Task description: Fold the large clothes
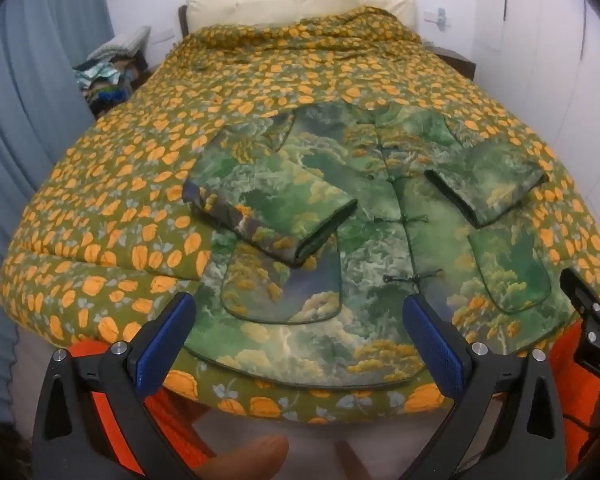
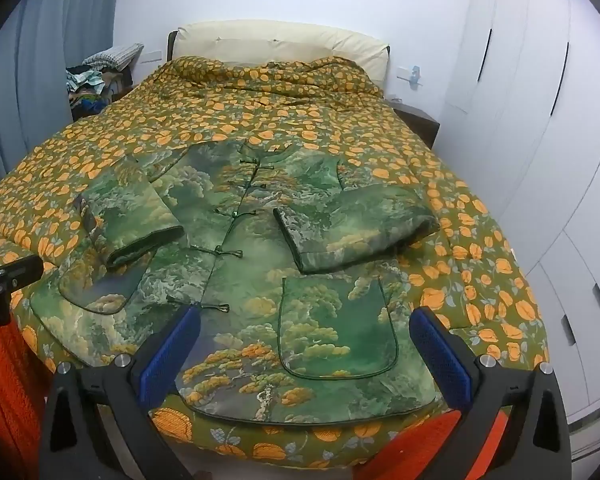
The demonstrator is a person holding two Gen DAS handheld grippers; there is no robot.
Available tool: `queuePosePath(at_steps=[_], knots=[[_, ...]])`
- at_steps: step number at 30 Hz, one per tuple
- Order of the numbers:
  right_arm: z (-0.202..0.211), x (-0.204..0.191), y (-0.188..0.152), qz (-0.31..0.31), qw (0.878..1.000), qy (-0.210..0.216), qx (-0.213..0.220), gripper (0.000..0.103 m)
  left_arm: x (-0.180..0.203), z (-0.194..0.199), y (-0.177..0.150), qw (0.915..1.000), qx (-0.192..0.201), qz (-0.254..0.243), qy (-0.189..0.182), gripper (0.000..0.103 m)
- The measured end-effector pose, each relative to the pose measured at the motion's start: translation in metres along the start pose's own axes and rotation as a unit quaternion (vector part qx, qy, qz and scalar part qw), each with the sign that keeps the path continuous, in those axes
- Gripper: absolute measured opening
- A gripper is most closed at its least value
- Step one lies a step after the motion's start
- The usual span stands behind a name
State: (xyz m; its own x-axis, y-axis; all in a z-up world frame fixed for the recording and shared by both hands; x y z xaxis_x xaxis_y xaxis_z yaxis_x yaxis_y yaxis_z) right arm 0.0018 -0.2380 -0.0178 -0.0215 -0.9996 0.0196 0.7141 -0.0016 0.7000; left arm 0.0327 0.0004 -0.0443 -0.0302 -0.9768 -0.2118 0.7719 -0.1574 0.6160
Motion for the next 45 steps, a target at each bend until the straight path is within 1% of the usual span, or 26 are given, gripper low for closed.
queuePosePath(at_steps=[7, 17, 45], knots=[[0.0018, -0.0036, 0.0002, 0.006, 1.000, -0.001, 0.004, 0.103, -0.0015, -0.0001, -0.0020, 0.9999, -0.009, 0.005, -0.006, 0.103], [0.0024, -0.0013, 0.0009, 0.002, 1.000, -0.004, 0.005, 0.103, -0.0016, -0.0001, -0.0023, 0.9999, -0.010, 0.004, -0.004, 0.103], [-0.0032, -0.0049, -0.0031, 0.003, 1.000, -0.003, -0.008, 0.103, 0.0024, 0.0001, -0.0045, 0.9999, -0.010, -0.008, 0.004, 0.103]])
Point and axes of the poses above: each gripper's, at about its wrist camera, not at the fingertips, and z roughly against the way its jaws point, x to its right, y to its top, the point moved 4 cm from there along -z, roughly the way its jaws point, and after that the axes turned 11 degrees about y, right-handed, at the moved point
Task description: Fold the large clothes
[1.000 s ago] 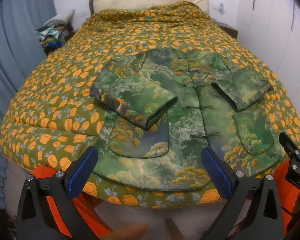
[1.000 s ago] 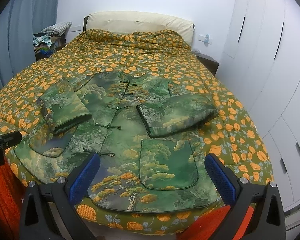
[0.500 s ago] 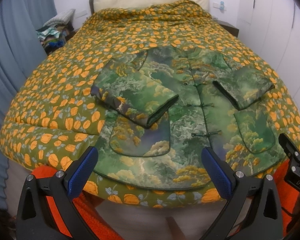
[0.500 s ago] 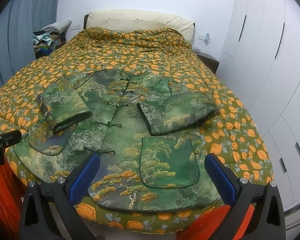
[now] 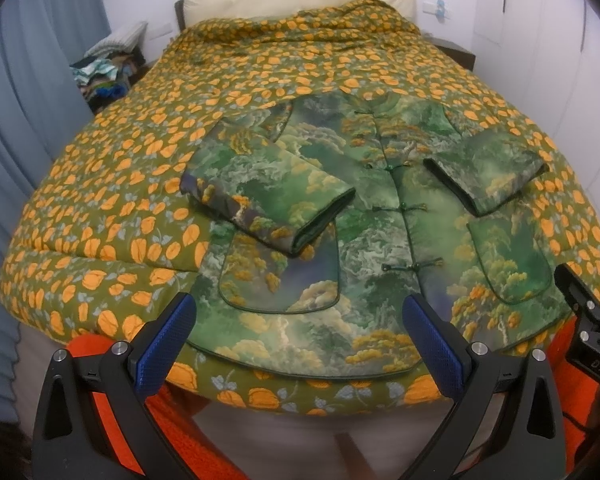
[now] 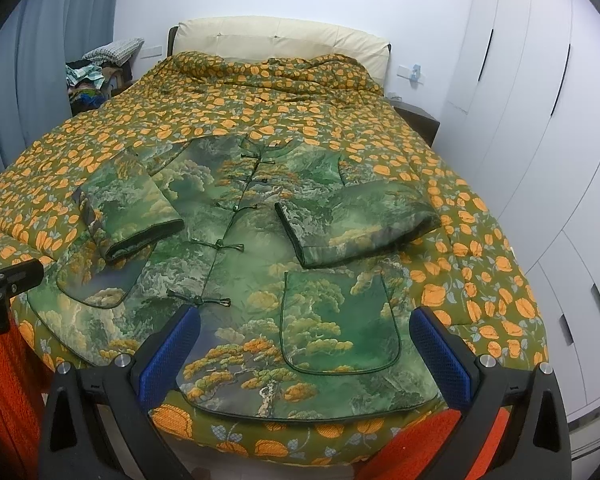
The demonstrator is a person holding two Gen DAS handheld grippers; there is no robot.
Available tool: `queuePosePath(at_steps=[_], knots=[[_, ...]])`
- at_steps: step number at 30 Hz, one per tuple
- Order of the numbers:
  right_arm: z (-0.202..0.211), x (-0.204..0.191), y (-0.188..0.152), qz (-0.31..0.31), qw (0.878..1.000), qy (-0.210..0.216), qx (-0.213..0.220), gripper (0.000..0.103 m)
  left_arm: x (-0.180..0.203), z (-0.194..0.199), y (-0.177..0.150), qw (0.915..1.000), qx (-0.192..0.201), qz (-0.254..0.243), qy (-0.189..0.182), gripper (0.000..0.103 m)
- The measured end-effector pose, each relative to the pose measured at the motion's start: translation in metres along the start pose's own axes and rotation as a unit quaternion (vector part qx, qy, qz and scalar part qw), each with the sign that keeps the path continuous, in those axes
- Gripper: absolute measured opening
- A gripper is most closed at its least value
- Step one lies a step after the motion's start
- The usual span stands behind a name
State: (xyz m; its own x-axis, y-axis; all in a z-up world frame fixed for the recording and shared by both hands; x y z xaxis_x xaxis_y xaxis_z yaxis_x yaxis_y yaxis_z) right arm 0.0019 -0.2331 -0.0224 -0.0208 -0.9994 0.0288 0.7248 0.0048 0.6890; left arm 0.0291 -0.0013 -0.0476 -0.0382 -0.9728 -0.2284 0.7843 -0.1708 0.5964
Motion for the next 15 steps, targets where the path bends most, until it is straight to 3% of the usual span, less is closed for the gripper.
queuePosePath(at_steps=[15], knots=[[-0.0009, -0.0018, -0.0011, 0.001, 1.000, 0.001, -0.002, 0.103, 0.0028, -0.0004, -0.0013, 1.0000, -0.001, -0.003, 0.000, 0.103]])
Point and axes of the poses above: each gripper's, at about its wrist camera, not at the fingertips, and z roughly against the way its jaws point, x to its right, y to its top, the point moved 4 cm from there along -z, roughly the way its jaws point, and after that the axes turned 11 degrees about y, right-handed, at the moved point
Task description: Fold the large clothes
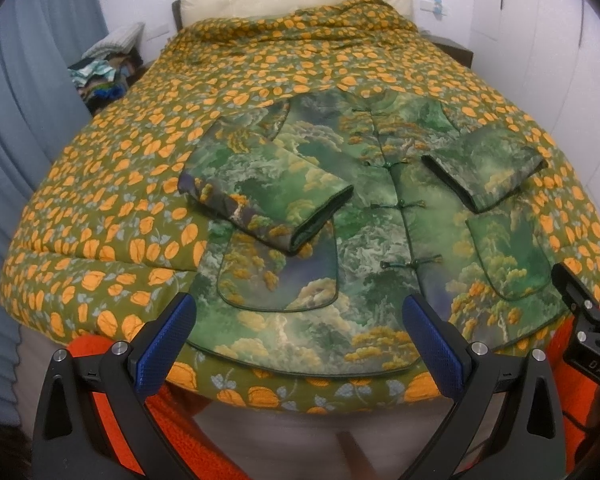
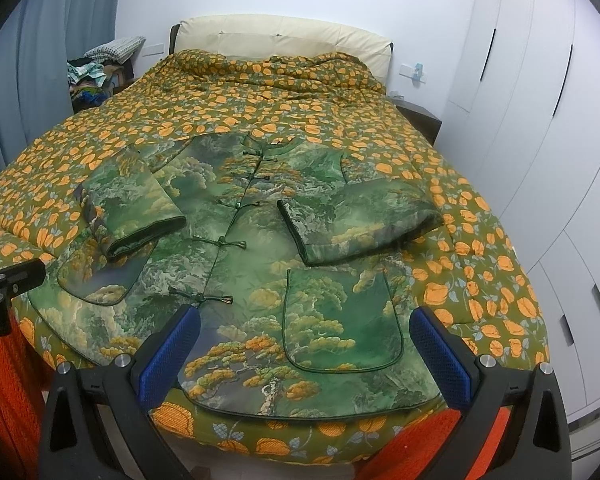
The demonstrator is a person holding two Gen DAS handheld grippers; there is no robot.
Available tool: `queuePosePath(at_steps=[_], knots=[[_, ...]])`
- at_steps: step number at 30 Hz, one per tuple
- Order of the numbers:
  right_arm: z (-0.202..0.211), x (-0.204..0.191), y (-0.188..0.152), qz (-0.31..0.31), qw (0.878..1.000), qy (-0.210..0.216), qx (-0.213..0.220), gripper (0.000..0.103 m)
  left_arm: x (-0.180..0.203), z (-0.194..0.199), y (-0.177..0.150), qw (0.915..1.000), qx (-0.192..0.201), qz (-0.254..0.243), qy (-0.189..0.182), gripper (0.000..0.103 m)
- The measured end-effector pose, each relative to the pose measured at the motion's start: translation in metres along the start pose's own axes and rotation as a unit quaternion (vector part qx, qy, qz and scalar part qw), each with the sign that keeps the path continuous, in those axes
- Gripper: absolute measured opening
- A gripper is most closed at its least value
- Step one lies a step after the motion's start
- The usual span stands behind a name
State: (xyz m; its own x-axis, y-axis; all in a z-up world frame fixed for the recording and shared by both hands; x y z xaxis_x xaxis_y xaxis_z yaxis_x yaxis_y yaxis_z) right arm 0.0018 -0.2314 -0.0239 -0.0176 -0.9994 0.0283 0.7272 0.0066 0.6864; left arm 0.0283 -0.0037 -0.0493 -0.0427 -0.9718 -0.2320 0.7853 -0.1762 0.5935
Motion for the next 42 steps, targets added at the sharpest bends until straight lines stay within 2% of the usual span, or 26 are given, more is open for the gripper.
queuePosePath(at_steps=[42], knots=[[-0.0052, -0.0058, -0.0070, 0.005, 1.000, -0.001, -0.007, 0.103, 0.0044, -0.0012, -0.0054, 1.0000, 0.000, -0.006, 0.001, 0.103]])
Point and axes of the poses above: each gripper's, at about its wrist camera, not at the fingertips, and z roughly against the way its jaws point, x to its right, y to its top, the point moved 4 cm from there along -z, roughly the way its jaws point, and after that the axes turned 11 degrees about y, right-handed, at the moved point
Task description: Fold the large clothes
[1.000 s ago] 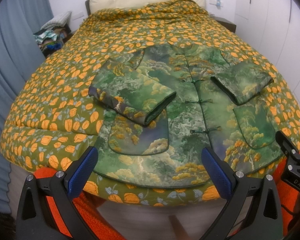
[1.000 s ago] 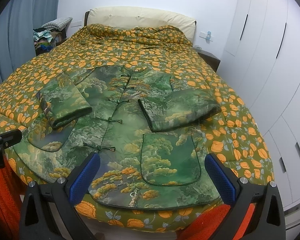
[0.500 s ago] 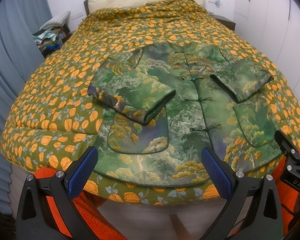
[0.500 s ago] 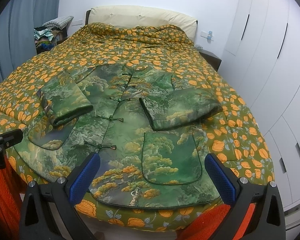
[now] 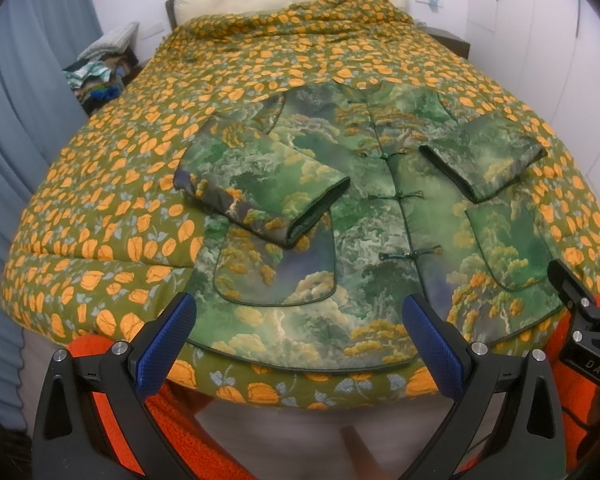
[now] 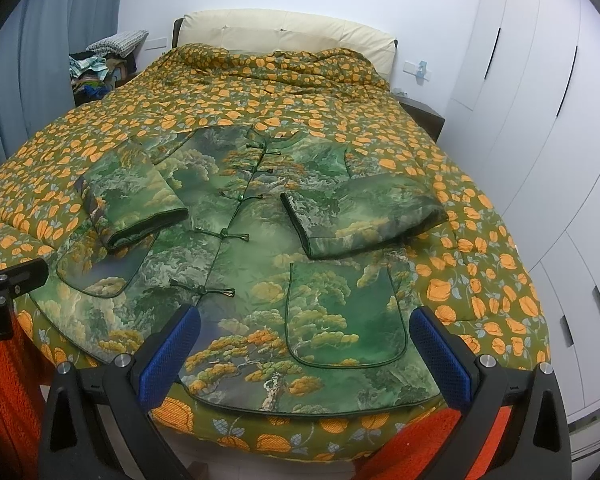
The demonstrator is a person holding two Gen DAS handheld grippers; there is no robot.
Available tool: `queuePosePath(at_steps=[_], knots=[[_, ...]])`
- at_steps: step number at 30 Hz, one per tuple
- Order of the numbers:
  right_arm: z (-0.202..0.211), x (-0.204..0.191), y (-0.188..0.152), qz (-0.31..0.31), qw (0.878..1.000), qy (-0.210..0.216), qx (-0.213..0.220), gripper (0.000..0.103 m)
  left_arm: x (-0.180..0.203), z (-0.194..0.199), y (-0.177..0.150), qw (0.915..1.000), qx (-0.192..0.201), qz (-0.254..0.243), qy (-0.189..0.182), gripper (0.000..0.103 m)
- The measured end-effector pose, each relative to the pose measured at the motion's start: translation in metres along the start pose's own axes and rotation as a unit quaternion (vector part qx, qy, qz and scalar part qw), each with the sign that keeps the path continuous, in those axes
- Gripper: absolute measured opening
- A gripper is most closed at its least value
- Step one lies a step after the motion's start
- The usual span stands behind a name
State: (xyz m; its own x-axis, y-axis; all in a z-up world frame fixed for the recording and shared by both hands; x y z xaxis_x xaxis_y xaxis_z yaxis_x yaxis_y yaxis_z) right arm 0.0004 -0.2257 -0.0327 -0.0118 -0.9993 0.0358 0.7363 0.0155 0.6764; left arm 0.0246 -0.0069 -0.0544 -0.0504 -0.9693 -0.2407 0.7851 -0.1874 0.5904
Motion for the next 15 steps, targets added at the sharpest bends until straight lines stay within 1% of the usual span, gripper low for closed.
queuePosePath(at_steps=[15], knots=[[-0.0001, 0.0003, 0.0005, -0.001, 1.000, 0.000, -0.001, 0.103, 0.0007, 0.0002, 0.0015, 1.0000, -0.001, 0.000, 0.001, 0.103]])
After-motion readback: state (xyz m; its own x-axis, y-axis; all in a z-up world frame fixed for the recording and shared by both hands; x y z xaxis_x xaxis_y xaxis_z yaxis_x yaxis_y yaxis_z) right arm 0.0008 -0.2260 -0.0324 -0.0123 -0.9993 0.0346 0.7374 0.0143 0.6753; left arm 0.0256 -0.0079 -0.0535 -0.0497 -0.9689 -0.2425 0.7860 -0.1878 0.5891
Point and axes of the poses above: each gripper's, at about its wrist camera, not at the fingertips, and z roughly against the way its jaws point, x to its right, y to its top, the point moved 4 cm from there along -z, roughly the way its jaws point, and after that the axes turned 11 degrees about y, right-handed, at the moved point
